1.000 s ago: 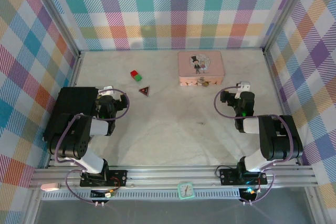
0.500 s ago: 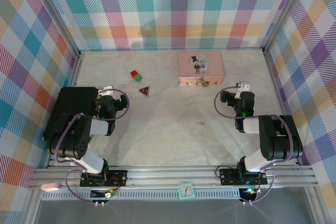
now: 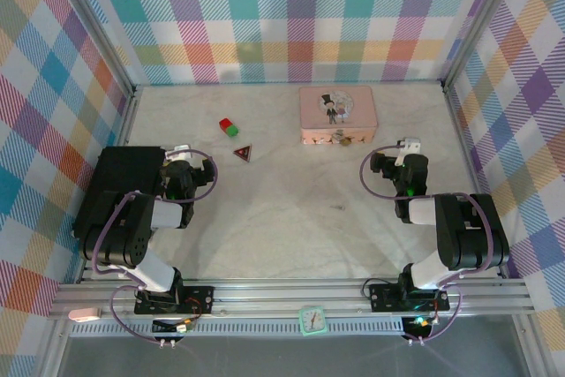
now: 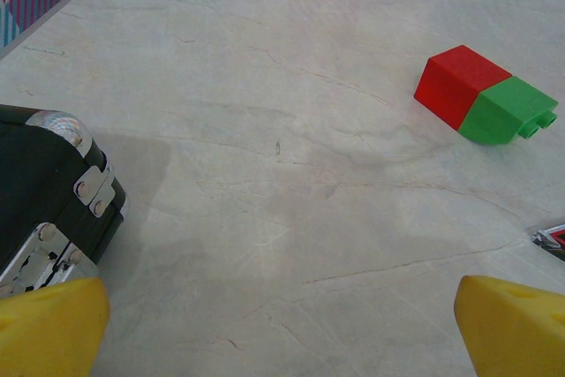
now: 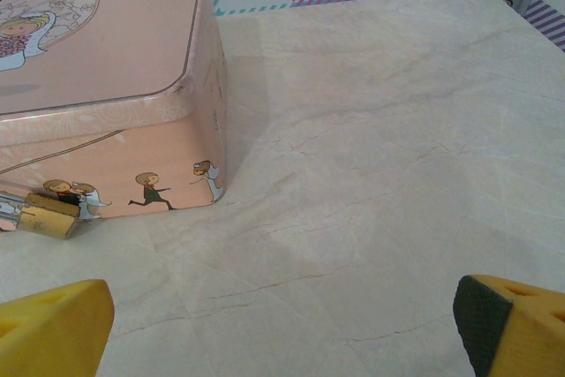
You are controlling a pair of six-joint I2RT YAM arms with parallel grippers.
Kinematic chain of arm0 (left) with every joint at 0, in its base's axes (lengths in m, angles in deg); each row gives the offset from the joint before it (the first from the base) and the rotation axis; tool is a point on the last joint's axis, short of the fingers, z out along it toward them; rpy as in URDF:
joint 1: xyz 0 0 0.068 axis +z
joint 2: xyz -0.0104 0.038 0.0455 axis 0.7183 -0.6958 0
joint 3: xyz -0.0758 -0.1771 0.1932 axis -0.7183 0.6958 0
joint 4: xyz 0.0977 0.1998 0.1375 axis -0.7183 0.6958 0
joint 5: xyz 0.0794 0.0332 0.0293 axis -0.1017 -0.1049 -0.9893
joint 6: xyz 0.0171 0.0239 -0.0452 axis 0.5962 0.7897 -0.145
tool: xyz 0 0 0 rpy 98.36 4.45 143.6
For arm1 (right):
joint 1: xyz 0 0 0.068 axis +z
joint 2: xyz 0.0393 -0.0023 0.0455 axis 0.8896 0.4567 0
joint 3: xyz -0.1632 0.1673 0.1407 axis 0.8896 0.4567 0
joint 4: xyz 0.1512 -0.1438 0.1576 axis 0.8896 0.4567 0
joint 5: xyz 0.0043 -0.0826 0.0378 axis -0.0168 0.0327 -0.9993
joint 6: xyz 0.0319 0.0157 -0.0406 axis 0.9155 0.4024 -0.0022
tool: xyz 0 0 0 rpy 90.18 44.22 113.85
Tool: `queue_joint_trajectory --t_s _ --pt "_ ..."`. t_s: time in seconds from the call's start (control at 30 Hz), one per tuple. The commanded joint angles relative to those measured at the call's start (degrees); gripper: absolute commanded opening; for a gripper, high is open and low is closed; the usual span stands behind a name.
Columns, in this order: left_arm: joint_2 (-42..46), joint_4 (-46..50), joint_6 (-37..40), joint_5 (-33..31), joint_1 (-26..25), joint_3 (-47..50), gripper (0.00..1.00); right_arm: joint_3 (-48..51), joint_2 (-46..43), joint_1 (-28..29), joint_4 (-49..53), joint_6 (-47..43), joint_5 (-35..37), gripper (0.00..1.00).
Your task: Unlock the padlock with the key
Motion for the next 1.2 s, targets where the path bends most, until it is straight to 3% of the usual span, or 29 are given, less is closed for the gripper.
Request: queue_joint_trajectory --t_s 0.0,0.1,0.17,0.37,0.47,0.63,0.8,0.97,1.17 --pt "-0.4 -1.1 0.2 -0.5 0.2 -0.5 1.00 0.4 0.3 0.3 -0.4 -0.7 -0.7 0.99" --pt "0.3 -0.9 0.3 -0.9 0.1 -0.3 1.00 -0.8 -1.4 0.3 3.1 -0.6 -0.9 0.99" --pt "3.0 4.5 0.3 -1.9 0.0 -2.1 1.00 -1.1 -2.5 0.9 4.1 -1.6 -0.6 0.99" --pt "11.8 18.8 -2.2 -9.4 -0.7 -6.9 1.00 -6.4 -11.9 1.7 22.2 1.1 3.9 0.99" --pt "16.2 21.7 -5.3 -12.1 -1.3 -7.6 1.00 -10.9 -14.7 1.8 33.8 7.2 0.7 0.99" --pt "20.5 31.4 -10.8 -6.7 -4.0 -11.5 1.00 -16.2 -16.4 5.4 47.3 16.6 -8.4 0.99" --pt "20.9 41.0 -23.6 3.2 -6.0 -14.1 1.00 -22.4 -13.7 16.0 60.3 19.2 -12.2 0.90" --pt "18.3 39.0 -36.4 10.3 -7.6 -12.6 1.00 -31.5 -6.1 25.3 77.8 19.9 -9.4 0.80" --pt "13.8 39.4 -36.4 9.6 -14.8 -15.5 1.00 -37.5 1.4 33.2 93.6 19.3 -8.5 0.63"
